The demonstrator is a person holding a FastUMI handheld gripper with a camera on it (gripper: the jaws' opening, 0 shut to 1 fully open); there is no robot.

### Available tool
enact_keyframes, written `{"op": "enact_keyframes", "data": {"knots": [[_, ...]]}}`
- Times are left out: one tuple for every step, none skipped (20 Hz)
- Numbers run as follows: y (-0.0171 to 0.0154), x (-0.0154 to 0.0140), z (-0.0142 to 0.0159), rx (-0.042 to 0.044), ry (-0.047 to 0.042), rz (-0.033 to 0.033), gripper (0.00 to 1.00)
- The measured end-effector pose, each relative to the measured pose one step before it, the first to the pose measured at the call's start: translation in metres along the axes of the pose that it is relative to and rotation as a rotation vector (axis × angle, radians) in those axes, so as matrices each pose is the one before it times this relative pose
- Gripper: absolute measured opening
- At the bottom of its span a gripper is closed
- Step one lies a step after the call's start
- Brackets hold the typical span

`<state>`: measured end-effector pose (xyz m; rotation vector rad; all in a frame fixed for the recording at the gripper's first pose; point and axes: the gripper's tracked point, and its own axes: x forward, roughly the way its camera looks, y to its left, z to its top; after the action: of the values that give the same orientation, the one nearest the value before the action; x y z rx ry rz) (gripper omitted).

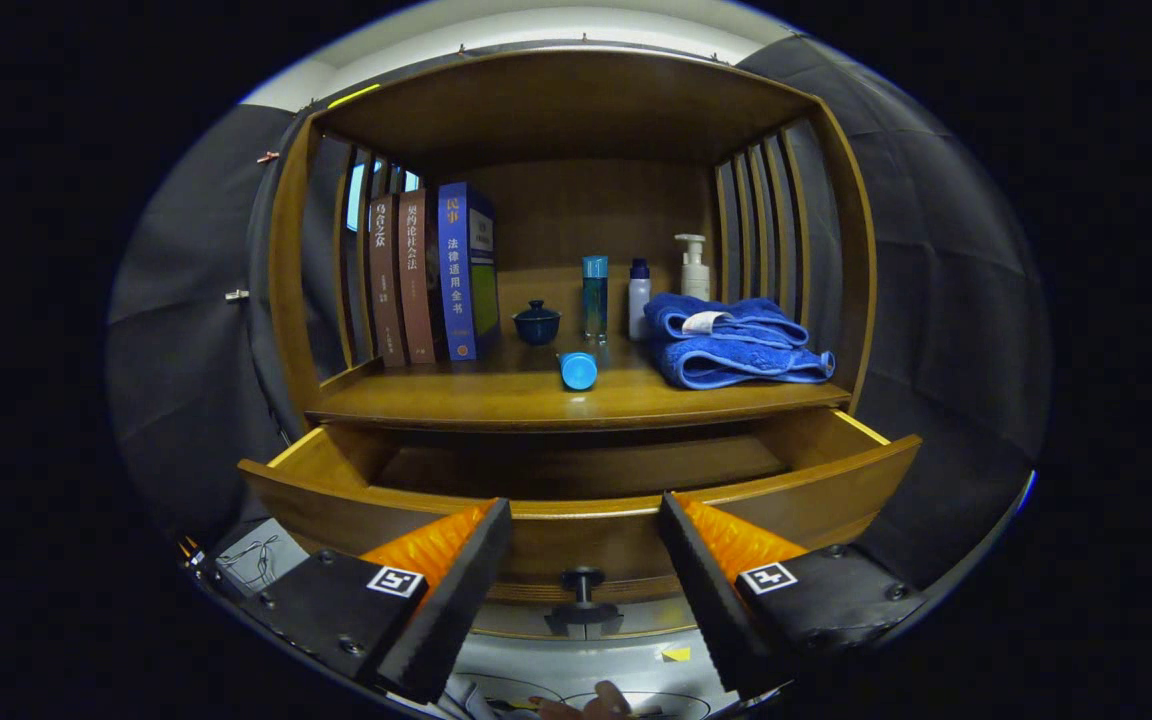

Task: Pull open the drawer, take out the items inside it, and place them on the countertop above the cabinet.

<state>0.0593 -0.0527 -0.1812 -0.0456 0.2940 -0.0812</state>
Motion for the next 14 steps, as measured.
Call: {"op": "enact_keyframes", "data": {"knots": [[-0.00038, 0.00628, 0.00139, -0.00022, 0.00266, 0.00026, 0.99], [-0.0021, 0.00723, 0.00045, 0.00096, 0.00097, -0.00045, 0.99], [0.0001, 0.00557, 0.00198, 0.00063, 0.00151, 0.00159, 0.99], [0.00043, 0.00573, 0.0012, -0.0043, 0.00024, -0.00015, 0.99], [-0.0005, 0.00483, 0.00169, -0.00468, 0.00004, -0.00014, 0.99], [0.00042, 0.00425, 0.00102, -0.00037, -0.00011, 0.00005, 0.99], [0.00056, 0.00435, 0.00098, 0.00175, 0.00002, 0.00009, 0.99], [0.00016, 0.00343, 0.00112, 0.00025, 0.00098, -0.00029, 0.99], [0.00024, 0.004, 0.00092, -0.00044, 0.00091, -0.00051, 0.99], [0.00007, 0.00296, 0.00072, 0.00014, 0.00106, -0.00053, 0.99], [-0.00004, 0.00427, 0.00123, 0.00115, 0.00026, -0.00016, 0.99], [0.00076, 0.00279, 0.00056, -0.00004, -0.00044, -0.00076, 0.99], [0.00022, 0.00309, 0.00118, 0.00066, -0.00119, -0.0008, 0.99], [-0.00007, 0.00271, 0.00072, 0.00063, 0.00006, -0.00079, 0.99]]}}
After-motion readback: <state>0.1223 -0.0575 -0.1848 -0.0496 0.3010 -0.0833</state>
